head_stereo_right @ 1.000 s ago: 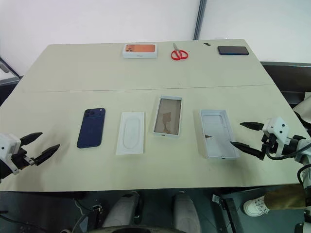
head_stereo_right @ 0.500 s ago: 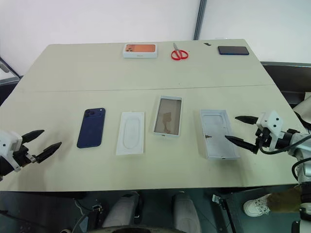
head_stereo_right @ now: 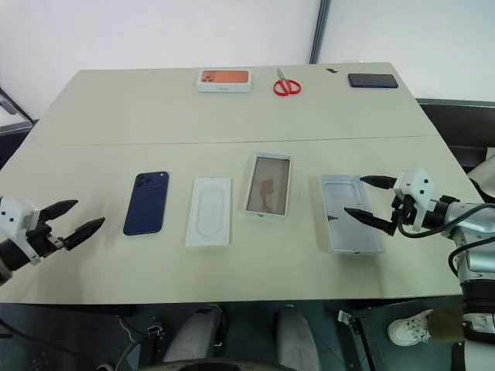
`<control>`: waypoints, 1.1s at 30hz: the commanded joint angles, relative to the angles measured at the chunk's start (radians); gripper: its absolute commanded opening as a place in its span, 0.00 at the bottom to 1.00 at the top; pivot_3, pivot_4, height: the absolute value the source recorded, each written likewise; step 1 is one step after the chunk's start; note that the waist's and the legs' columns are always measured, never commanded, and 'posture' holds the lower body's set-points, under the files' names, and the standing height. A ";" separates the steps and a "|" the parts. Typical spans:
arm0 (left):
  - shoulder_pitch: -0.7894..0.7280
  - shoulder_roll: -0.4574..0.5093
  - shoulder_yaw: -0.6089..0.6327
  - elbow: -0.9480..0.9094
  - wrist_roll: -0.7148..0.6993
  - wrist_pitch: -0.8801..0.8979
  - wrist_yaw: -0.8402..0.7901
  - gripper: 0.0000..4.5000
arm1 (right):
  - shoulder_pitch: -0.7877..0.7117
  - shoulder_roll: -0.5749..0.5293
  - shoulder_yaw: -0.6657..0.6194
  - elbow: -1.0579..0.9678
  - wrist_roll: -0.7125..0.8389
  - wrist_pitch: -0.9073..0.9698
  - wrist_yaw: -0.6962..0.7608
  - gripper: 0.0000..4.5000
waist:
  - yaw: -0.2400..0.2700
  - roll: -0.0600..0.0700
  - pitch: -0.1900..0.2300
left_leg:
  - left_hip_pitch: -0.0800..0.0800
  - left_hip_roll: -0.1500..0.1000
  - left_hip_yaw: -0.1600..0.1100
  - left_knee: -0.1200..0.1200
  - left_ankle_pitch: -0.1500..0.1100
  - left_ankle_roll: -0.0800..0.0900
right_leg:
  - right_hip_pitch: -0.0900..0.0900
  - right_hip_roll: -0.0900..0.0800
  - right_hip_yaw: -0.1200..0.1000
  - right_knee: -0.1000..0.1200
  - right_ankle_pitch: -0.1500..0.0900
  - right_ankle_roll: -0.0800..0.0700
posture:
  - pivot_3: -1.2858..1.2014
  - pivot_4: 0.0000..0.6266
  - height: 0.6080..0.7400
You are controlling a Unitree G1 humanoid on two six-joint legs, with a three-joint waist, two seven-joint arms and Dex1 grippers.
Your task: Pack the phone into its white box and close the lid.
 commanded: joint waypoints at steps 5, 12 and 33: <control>-0.091 0.003 -0.046 -0.222 -0.151 0.310 0.082 1.00 | -0.117 0.057 0.097 -0.155 0.008 0.086 -0.017 0.99 | -0.002 0.000 0.000 | 0.000 0.000 -0.001 0.000 0.000 0.000 | 0.000 0.001 0.000 0.001 0.000 0.000 | 0.52 0.24 1.00; -0.220 -0.026 -0.114 -0.300 -0.288 0.620 0.204 1.00 | -0.232 0.179 0.238 -0.213 -0.045 0.108 -0.044 0.99 | -0.002 0.000 0.000 | 0.000 0.000 -0.001 0.000 0.000 0.000 | -0.001 0.001 0.000 0.001 0.001 0.001 | 0.52 0.24 1.00; -0.464 -0.213 -0.258 -0.191 -0.469 1.190 0.376 1.00 | -0.271 0.256 0.308 -0.172 -0.074 0.058 -0.023 0.99 | 0.003 0.000 0.000 | -0.001 -0.002 -0.002 0.001 0.000 0.000 | 0.000 0.001 0.000 0.001 0.002 0.003 | 0.52 0.24 1.00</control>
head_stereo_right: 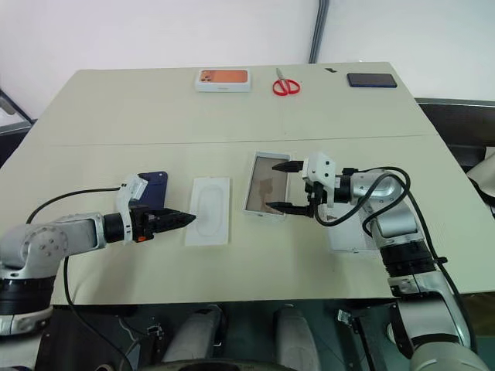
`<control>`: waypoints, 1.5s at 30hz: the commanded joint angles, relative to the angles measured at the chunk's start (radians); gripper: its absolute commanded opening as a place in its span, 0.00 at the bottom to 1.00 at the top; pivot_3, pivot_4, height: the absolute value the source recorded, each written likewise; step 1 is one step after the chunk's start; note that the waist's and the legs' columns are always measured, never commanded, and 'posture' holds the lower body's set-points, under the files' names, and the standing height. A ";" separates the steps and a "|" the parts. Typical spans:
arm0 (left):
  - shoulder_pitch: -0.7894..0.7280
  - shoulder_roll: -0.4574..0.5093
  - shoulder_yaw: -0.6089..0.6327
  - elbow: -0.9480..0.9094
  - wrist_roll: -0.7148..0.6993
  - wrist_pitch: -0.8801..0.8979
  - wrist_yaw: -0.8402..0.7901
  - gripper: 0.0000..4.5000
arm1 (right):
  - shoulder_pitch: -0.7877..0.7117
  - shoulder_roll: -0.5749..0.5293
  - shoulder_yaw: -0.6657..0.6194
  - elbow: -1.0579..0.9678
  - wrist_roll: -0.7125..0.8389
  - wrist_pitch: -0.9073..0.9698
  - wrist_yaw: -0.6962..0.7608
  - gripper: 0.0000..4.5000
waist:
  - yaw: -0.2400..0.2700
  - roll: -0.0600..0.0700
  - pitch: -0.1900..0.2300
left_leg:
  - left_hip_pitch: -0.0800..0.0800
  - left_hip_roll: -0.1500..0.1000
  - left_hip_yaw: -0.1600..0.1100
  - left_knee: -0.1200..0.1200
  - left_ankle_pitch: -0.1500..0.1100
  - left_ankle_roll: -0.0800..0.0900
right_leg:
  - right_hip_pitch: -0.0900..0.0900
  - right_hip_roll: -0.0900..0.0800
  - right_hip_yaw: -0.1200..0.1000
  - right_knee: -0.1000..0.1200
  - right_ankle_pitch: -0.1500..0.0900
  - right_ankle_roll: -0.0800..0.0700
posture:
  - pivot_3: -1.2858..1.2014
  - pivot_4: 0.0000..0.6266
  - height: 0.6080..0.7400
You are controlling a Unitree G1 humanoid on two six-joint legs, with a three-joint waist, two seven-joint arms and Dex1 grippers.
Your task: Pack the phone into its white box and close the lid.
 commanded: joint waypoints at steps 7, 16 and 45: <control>-0.047 -0.140 0.077 0.107 -0.067 0.144 0.059 1.00 | 0.001 0.014 -0.012 -0.037 0.000 -0.020 -0.018 0.99 | 0.002 0.000 0.000 | 0.000 -0.001 0.000 0.000 0.000 0.000 | 0.000 0.000 0.000 0.000 0.000 0.001 | 0.52 0.24 1.00; 0.006 -0.135 0.098 0.117 -0.040 0.135 0.066 0.49 | 0.005 0.008 -0.018 -0.040 0.001 -0.023 -0.023 1.00 | -0.001 0.000 0.000 | 0.000 -0.001 0.000 0.000 0.000 0.000 | 0.000 0.000 0.000 0.000 0.000 0.001 | 0.52 0.24 1.00; -0.007 -0.128 0.197 0.114 -0.067 0.052 0.040 0.00 | 0.048 0.049 0.059 -0.120 -0.005 0.110 -0.041 1.00 | -0.004 0.001 -0.001 | 0.005 0.000 0.001 -0.002 0.000 -0.001 | 0.003 0.000 0.000 0.000 0.000 0.001 | 0.52 0.24 1.00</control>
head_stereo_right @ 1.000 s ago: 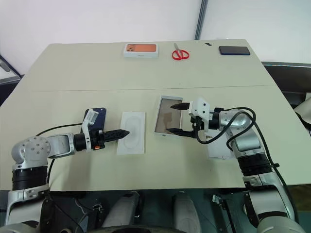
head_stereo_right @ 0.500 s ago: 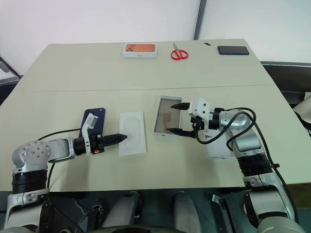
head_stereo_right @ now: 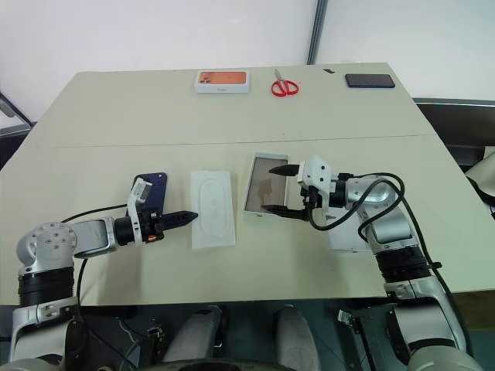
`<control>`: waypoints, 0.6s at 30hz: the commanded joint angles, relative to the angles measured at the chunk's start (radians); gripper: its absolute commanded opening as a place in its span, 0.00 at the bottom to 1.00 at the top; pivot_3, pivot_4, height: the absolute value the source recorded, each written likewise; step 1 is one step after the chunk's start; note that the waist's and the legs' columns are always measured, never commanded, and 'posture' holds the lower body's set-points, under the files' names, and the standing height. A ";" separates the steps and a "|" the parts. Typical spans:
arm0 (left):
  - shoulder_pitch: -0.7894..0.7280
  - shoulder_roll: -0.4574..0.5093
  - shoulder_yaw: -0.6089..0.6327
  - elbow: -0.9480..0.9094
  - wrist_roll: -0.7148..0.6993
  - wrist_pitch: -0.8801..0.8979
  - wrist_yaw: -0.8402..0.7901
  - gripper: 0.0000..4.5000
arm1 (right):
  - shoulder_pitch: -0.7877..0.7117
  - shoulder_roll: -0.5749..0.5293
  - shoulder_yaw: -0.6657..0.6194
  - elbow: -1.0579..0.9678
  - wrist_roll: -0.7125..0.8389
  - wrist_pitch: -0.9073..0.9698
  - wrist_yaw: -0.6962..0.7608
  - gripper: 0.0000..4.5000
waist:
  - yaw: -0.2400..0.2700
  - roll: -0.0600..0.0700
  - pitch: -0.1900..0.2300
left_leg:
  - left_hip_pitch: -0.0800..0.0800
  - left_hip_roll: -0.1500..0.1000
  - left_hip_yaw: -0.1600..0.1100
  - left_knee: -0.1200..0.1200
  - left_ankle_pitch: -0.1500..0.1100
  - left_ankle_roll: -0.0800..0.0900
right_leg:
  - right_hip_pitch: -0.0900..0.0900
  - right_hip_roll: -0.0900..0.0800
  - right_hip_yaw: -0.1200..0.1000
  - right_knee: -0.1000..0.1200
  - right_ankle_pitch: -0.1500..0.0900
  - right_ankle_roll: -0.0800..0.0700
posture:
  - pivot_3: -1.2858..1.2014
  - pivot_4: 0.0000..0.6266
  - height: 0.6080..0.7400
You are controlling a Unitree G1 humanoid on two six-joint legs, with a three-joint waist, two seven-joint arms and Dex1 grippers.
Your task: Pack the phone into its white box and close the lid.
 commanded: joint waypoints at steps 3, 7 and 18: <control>0.038 0.033 0.025 -0.077 0.025 -0.188 -0.069 0.00 | 0.001 0.015 0.085 -0.047 -0.052 0.120 -0.039 1.00 | 0.002 -0.001 0.000 | -0.002 0.000 0.000 0.000 0.000 0.000 | -0.002 0.000 0.001 0.000 0.000 0.000 | 0.52 0.24 1.00; 0.018 0.050 0.014 -0.018 0.011 -0.163 -0.067 0.00 | -0.029 0.034 0.134 -0.051 -0.099 0.185 -0.076 1.00 | 0.005 -0.001 0.000 | -0.005 0.000 0.000 0.001 0.000 -0.001 | -0.004 -0.001 0.000 0.000 0.000 0.000 | 0.52 0.24 1.00; -0.046 0.017 0.076 0.008 -0.059 -0.118 0.014 0.00 | -0.029 0.034 0.161 -0.048 -0.129 0.177 -0.041 0.01 | 0.000 -0.002 0.001 | -0.007 -0.001 0.000 0.001 0.000 -0.001 | -0.006 0.000 0.000 0.000 0.000 0.000 | 0.52 0.24 1.00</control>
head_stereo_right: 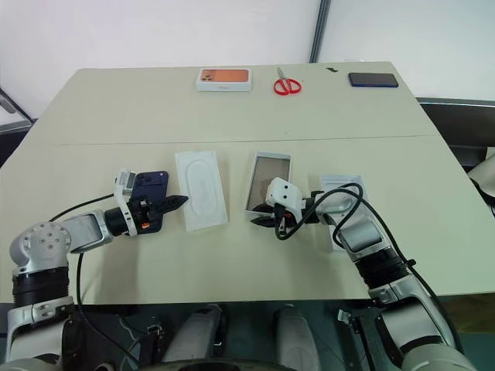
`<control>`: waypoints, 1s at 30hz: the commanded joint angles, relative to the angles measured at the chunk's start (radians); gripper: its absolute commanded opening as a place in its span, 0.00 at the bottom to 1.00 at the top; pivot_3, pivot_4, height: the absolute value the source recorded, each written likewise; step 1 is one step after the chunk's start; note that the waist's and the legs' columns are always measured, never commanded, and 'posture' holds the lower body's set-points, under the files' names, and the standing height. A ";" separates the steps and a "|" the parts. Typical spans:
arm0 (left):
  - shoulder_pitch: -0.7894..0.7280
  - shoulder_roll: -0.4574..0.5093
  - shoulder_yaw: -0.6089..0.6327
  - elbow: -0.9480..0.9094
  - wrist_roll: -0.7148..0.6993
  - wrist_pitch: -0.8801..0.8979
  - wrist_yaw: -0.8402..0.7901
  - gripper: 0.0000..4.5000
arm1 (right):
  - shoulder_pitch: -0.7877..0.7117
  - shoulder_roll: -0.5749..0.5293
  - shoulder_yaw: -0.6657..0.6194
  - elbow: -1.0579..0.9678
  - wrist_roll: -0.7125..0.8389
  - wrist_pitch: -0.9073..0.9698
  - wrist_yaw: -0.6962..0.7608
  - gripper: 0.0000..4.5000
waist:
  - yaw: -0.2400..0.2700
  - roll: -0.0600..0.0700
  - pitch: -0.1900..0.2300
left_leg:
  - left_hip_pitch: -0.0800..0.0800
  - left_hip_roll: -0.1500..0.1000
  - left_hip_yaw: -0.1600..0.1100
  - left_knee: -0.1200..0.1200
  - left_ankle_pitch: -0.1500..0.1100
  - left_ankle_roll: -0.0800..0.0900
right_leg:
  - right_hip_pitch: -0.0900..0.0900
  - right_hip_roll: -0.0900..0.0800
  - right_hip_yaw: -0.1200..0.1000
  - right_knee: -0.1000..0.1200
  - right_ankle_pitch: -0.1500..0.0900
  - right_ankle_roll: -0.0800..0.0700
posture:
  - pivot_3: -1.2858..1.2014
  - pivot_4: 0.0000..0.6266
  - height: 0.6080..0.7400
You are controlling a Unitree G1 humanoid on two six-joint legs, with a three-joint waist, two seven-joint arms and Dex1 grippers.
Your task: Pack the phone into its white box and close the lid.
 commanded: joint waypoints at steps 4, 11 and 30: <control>-0.087 -0.018 0.101 0.019 -0.111 0.047 0.066 0.00 | 0.001 0.016 -0.005 -0.064 0.029 -0.024 0.024 0.01 | 0.000 0.000 0.000 | 0.000 0.000 0.000 0.000 0.000 0.000 | 0.000 0.001 0.000 0.000 0.000 0.000 | 0.52 0.24 1.00; -0.151 -0.054 0.148 0.042 -0.225 0.111 0.152 0.00 | 0.043 0.083 0.054 -0.123 -0.005 -0.036 -0.011 0.01 | 0.000 -0.001 0.000 | 0.000 0.000 0.000 0.000 0.000 0.000 | 0.000 0.001 0.000 0.000 0.000 0.000 | 0.52 0.24 1.00; -0.156 -0.081 -0.040 0.061 -0.166 0.082 0.103 0.00 | 0.079 -0.090 -0.146 -0.275 0.167 0.106 0.030 0.99 | 0.005 -0.002 0.001 | -0.001 -0.001 0.000 0.001 0.000 0.000 | 0.000 0.000 0.000 0.000 0.000 0.001 | 0.52 0.24 1.00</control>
